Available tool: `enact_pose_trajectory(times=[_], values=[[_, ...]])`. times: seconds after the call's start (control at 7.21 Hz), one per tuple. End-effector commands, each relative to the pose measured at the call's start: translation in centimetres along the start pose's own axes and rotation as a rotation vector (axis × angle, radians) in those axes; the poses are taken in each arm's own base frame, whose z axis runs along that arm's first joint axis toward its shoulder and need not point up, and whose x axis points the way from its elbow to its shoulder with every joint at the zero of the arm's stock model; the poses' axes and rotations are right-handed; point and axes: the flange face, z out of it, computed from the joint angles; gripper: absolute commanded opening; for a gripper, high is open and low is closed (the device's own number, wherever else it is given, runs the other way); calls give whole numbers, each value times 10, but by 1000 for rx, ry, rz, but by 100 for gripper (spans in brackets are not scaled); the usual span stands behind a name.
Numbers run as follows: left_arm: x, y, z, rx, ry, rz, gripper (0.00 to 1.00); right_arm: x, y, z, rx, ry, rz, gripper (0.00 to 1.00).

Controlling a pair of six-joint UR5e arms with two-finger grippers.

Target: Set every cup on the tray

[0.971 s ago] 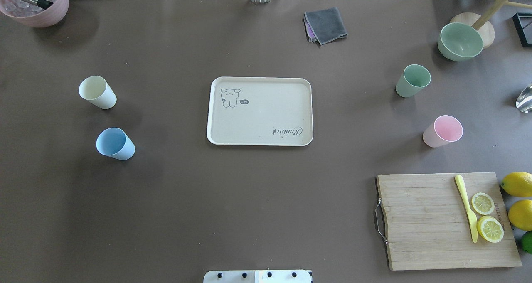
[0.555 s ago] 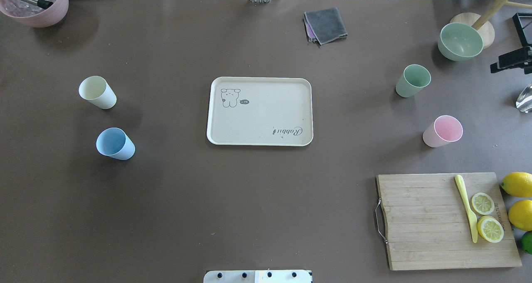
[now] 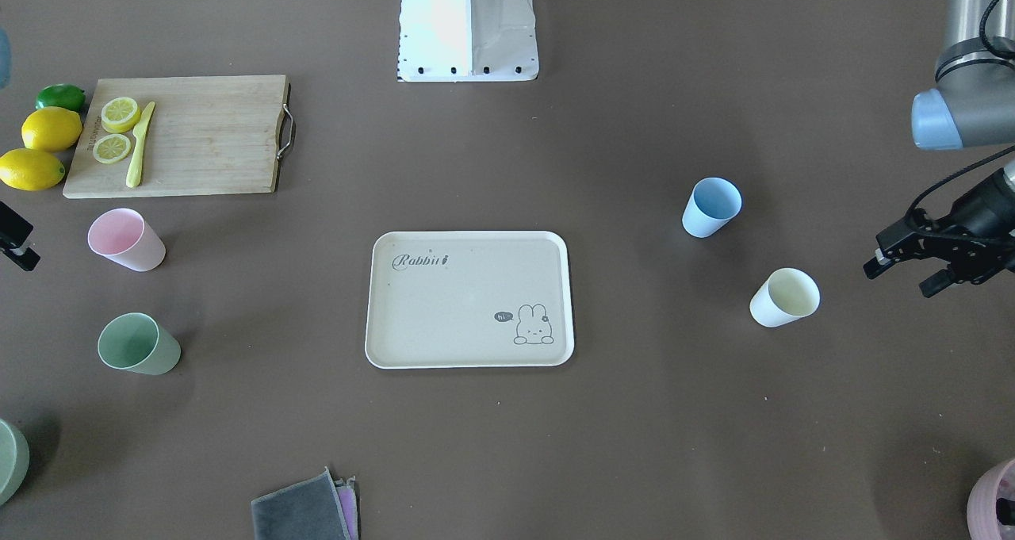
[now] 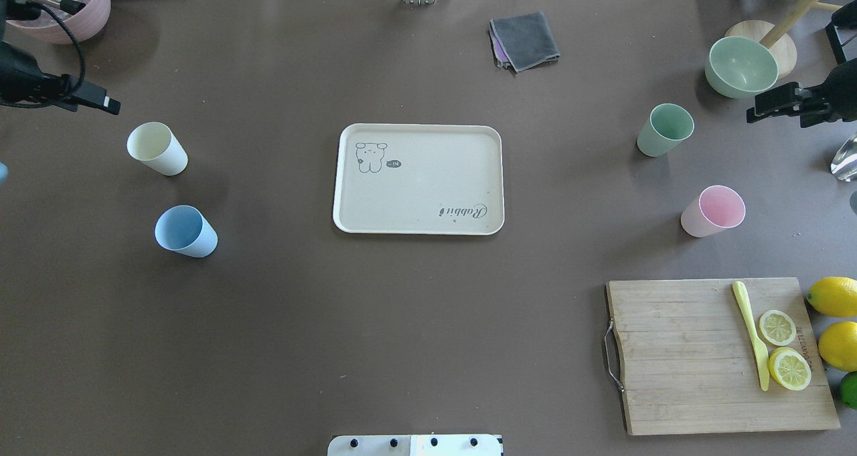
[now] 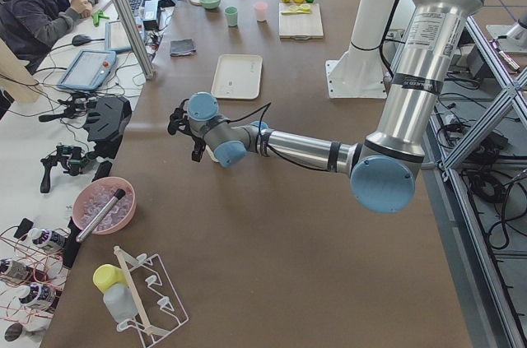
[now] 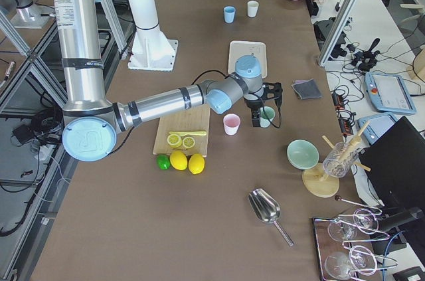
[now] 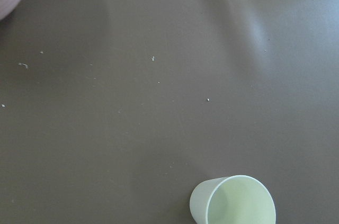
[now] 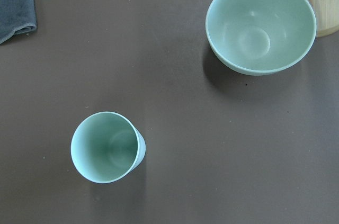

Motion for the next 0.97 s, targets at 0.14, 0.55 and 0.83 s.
enact_pose_trajectory(times=[0.14,0.55,0.83], values=[[18,15,45,-25,-46,25,87,-1,1,2,-2,1,-3,100],[16,29,78,-20,-87,52,45,-3,2,5,-7,1,-5,100],[29,30,80,-6,-90,66,0,0,4,6,-9,5,-4,100]])
